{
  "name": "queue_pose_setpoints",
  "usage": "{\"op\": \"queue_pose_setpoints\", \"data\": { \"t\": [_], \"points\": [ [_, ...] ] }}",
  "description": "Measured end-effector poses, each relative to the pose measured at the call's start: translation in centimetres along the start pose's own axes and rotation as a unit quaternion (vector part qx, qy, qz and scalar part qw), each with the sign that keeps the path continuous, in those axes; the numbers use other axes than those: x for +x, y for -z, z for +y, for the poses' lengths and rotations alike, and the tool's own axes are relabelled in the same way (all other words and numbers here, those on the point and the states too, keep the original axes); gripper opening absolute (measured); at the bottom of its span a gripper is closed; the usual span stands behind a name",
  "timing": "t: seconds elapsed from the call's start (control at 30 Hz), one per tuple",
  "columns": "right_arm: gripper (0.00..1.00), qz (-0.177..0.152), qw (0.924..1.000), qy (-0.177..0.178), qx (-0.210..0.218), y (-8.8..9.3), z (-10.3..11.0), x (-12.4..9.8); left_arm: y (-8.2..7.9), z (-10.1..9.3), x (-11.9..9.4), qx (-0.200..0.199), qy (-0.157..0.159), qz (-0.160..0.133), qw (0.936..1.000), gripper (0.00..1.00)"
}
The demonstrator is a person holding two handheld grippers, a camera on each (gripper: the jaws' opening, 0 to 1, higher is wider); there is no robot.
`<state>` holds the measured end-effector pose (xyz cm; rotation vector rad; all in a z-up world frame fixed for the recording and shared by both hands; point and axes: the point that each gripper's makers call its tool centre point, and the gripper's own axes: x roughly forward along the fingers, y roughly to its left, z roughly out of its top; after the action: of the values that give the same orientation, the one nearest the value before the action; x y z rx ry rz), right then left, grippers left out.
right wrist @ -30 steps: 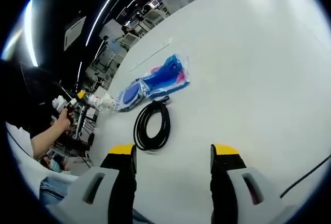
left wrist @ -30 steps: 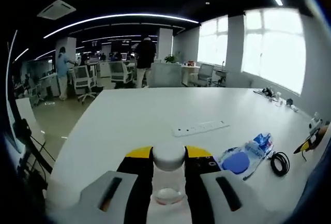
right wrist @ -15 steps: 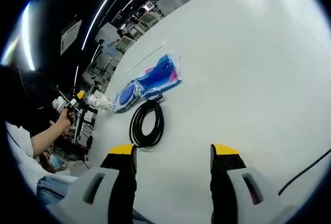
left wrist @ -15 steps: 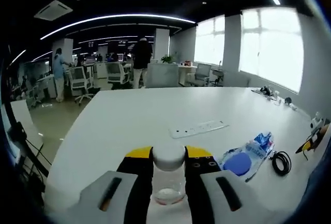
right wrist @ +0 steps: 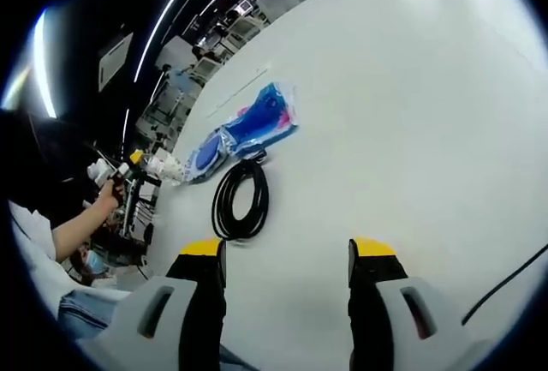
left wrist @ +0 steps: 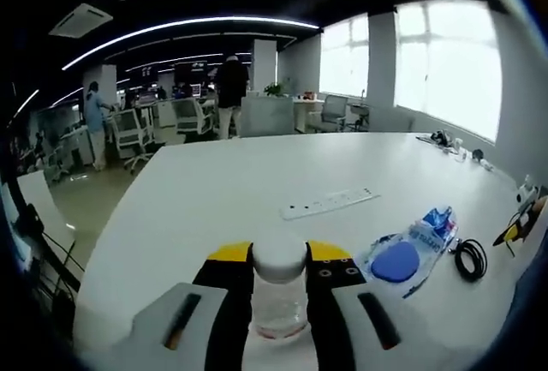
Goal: Arrange the tabletop items into an orderly group along one side of the table until the central work area is clear of visible clutter.
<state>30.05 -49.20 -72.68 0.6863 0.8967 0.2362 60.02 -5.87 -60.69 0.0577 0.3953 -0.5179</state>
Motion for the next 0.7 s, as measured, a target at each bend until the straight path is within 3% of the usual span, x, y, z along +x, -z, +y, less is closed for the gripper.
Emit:
{"op": "queue_pose_setpoints", "data": {
  "t": [0.2,0.7],
  "points": [
    [0.57,0.004,1.0000,-0.003,-0.002,-0.21,-0.06,0.35,0.02,0.59,-0.24,-0.016,-0.032,-0.036,0.9987,0.21],
    [0.57,0.004,1.0000,-0.003,-0.001,-0.01,-0.58,0.41,0.30,0.46,-0.72,-0.015,-0.070,-0.074,0.9947,0.21]
  ]
}}
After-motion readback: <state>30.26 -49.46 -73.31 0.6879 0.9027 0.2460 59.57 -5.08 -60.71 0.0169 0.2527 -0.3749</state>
